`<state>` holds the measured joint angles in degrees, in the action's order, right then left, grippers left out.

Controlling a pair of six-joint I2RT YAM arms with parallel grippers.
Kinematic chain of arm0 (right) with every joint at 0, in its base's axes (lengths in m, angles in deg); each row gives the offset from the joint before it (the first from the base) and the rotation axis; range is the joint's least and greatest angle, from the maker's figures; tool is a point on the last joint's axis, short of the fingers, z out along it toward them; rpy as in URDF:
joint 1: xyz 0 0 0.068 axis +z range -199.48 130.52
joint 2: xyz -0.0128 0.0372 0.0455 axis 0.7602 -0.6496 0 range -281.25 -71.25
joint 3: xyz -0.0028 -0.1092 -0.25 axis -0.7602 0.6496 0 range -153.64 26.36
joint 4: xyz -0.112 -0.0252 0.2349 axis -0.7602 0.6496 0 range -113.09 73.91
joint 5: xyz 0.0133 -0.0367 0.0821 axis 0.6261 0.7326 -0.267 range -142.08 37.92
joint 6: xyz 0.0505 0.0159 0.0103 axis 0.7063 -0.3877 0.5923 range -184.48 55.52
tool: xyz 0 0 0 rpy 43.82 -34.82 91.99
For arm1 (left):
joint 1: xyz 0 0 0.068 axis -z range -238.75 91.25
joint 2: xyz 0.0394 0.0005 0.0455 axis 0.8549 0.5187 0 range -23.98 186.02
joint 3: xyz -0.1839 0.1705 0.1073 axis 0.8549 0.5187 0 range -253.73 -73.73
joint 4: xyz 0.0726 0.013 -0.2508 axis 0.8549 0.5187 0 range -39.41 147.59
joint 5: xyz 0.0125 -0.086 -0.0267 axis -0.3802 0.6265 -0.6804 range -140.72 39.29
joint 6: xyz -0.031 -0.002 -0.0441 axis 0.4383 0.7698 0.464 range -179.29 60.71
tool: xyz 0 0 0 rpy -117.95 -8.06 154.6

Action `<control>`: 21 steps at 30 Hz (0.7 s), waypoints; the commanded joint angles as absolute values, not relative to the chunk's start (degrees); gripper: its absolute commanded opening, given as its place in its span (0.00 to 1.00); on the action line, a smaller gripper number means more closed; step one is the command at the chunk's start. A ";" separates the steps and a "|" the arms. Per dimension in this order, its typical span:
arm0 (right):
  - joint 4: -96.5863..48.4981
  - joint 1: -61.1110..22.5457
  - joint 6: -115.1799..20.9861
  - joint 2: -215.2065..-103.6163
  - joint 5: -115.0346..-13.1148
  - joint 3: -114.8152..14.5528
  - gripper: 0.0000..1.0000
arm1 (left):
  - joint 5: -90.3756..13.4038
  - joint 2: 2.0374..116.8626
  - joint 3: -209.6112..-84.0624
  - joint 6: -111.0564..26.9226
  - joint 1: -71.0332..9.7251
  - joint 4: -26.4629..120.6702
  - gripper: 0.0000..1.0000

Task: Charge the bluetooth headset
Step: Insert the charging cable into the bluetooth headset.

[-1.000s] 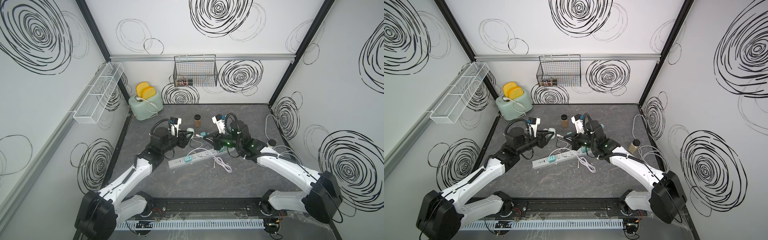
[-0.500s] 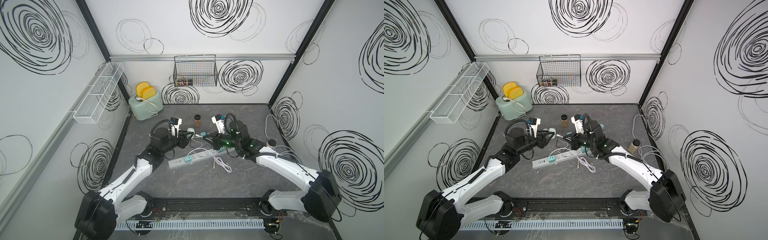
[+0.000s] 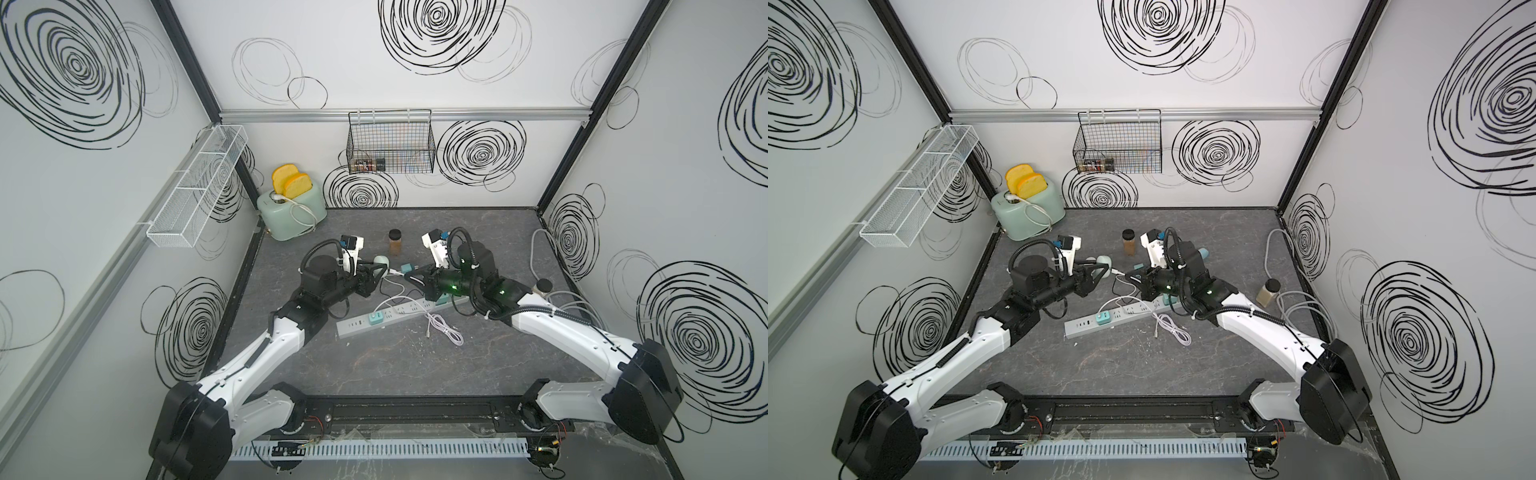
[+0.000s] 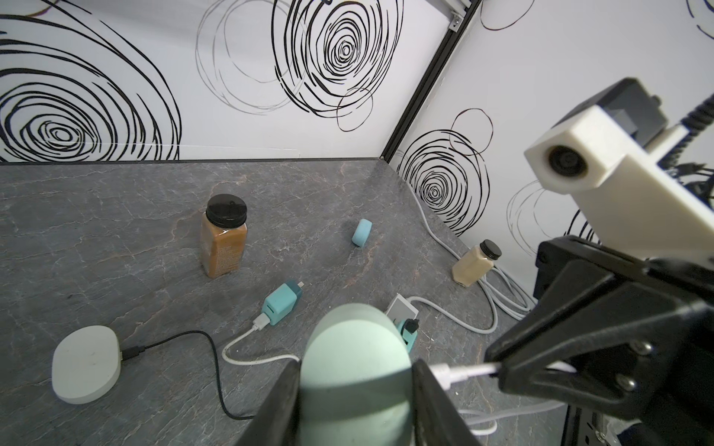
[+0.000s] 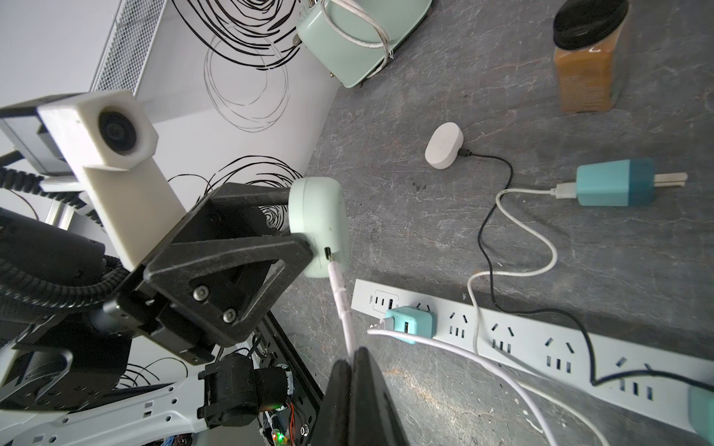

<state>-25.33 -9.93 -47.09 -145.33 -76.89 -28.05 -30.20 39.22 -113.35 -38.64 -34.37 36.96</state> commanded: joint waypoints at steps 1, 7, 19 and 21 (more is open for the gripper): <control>-27.78 -9.41 -46.70 -145.29 -75.87 -29.54 0.00 | -29.03 37.97 -112.76 -39.82 -33.97 33.85 0.20; -27.88 -9.41 -46.75 -145.25 -75.74 -29.80 0.00 | -28.98 38.26 -112.98 -40.31 -33.79 34.48 0.20; -28.44 -8.36 -46.98 -145.25 -74.64 -29.69 0.00 | -30.50 39.05 -113.68 -41.53 -32.64 35.58 0.20; -27.89 -7.77 -47.13 -145.46 -73.12 -30.17 0.00 | -30.75 39.34 -113.90 -41.76 -32.56 35.99 0.20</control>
